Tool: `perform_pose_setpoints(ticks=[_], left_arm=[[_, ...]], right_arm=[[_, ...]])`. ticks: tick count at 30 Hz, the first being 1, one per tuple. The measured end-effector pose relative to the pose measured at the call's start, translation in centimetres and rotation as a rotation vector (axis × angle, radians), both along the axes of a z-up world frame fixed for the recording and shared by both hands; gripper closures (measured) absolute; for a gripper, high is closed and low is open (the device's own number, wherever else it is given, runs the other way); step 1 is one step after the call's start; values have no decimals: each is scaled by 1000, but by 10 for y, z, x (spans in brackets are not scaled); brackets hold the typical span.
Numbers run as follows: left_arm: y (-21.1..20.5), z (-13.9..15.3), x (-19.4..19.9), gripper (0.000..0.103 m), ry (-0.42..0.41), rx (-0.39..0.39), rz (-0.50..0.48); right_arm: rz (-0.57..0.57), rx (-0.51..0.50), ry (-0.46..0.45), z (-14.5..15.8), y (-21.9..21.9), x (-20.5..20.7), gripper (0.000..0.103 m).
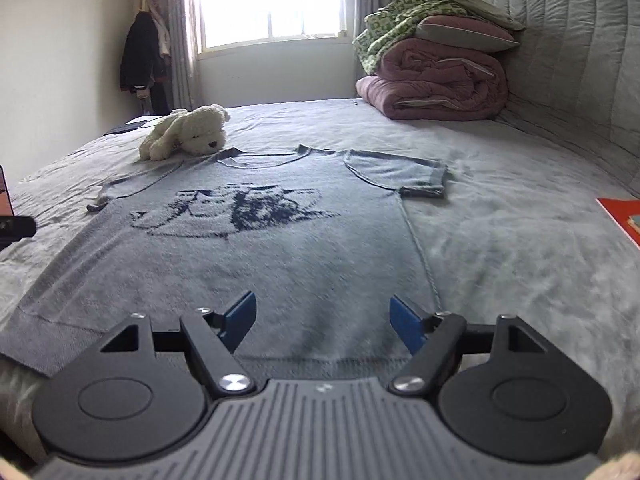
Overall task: Fold clothes
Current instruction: 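Release the hem with both grippers and move them over the sweater body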
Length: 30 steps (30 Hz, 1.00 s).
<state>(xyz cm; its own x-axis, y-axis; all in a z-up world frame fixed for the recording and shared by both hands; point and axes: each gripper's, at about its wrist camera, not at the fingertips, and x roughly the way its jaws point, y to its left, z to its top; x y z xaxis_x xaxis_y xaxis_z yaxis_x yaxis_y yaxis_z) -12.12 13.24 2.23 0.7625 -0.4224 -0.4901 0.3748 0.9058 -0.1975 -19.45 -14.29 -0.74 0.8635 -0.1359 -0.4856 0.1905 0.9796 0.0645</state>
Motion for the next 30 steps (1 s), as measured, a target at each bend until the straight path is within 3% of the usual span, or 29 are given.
perform_pose_setpoints(ticks=[5, 9, 11, 12, 13, 15, 21, 25, 30], left_arm=[[-16, -4, 68, 36, 4, -26, 23], [-16, -37, 102, 37, 3, -56, 25], [-18, -55, 108, 37, -1, -22, 25], [-20, -64, 111, 38, 11, 6, 32], [-23, -68, 115, 41, 39, 25, 66], [-29, -74, 121, 41, 78, 37, 115], [-34, -80, 120, 39, 70, 64, 144], [-37, -81, 120, 39, 65, 86, 151], [-31, -81, 121, 39, 83, 32, 172]], right_arm=[[83, -1, -3, 11, 16, 72, 26], [174, -30, -6, 11, 31, 131, 27], [224, -32, -7, 10, 38, 163, 34], [248, -25, -6, 10, 40, 179, 43], [271, -18, -5, 9, 43, 195, 53], [304, 12, 13, 6, 48, 232, 61], [366, 61, 80, -13, 68, 336, 68], [370, 3, 122, -27, 85, 387, 70], [352, -14, 137, -27, 86, 436, 73]])
